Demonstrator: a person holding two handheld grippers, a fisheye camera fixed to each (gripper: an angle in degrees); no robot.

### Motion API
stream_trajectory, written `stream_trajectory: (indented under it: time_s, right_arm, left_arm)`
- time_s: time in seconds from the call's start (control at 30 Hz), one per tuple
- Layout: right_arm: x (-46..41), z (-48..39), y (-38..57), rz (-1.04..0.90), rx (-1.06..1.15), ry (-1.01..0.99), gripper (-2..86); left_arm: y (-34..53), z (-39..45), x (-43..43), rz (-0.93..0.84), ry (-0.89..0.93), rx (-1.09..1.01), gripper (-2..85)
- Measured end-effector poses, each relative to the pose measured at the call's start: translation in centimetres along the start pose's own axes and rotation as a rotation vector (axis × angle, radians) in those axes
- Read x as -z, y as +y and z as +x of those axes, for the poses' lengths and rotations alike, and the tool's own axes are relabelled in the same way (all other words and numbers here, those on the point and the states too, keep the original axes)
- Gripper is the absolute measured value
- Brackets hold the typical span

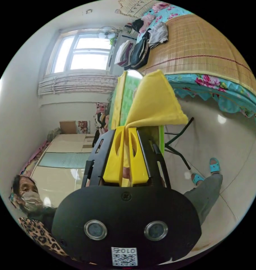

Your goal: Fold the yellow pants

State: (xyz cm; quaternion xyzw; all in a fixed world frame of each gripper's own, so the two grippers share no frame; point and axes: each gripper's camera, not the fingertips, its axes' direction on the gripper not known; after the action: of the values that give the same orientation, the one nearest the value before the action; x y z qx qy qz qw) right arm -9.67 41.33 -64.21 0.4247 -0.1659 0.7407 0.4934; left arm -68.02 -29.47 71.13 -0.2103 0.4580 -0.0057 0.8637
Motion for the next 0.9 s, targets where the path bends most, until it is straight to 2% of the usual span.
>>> stream_trajectory:
  time_s: [0.17, 0.37, 0.5, 0.63, 0.7, 0.9]
  right_arm:
    - [1.4, 1.0, 3.7, -0.018, 0.002, -0.057, 2.4]
    - [2.1, 2.4, 7.7, -0.053, -0.026, -0.204, 2.3]
    - [2.2, 1.9, 10.1, -0.078, 0.011, -0.247, 2.4]
    - [2.3, 1.8, 13.0, -0.093, 0.04, -0.29, 2.5]
    - [2.2, 1.8, 14.2, -0.101, 0.052, -0.32, 2.6]
    - [1.5, 1.6, 18.2, -0.107, 0.104, -0.396, 2.7]
  left_arm:
    - [-0.9, -0.9, 0.4, 0.048, 0.013, 0.1, 14.3]
    - [-1.6, -3.2, 1.6, 0.1, 0.142, 0.221, 15.1]
    - [-1.7, -4.7, 1.0, 0.113, 0.318, 0.332, 15.6]
    - [-2.0, -4.7, 0.3, 0.098, 0.355, 0.369, 15.6]
    - [-2.3, -4.3, 0.0, 0.093, 0.306, 0.37, 15.5]
    - [-2.8, -3.7, -2.5, 0.041, 0.319, 0.383, 14.6]
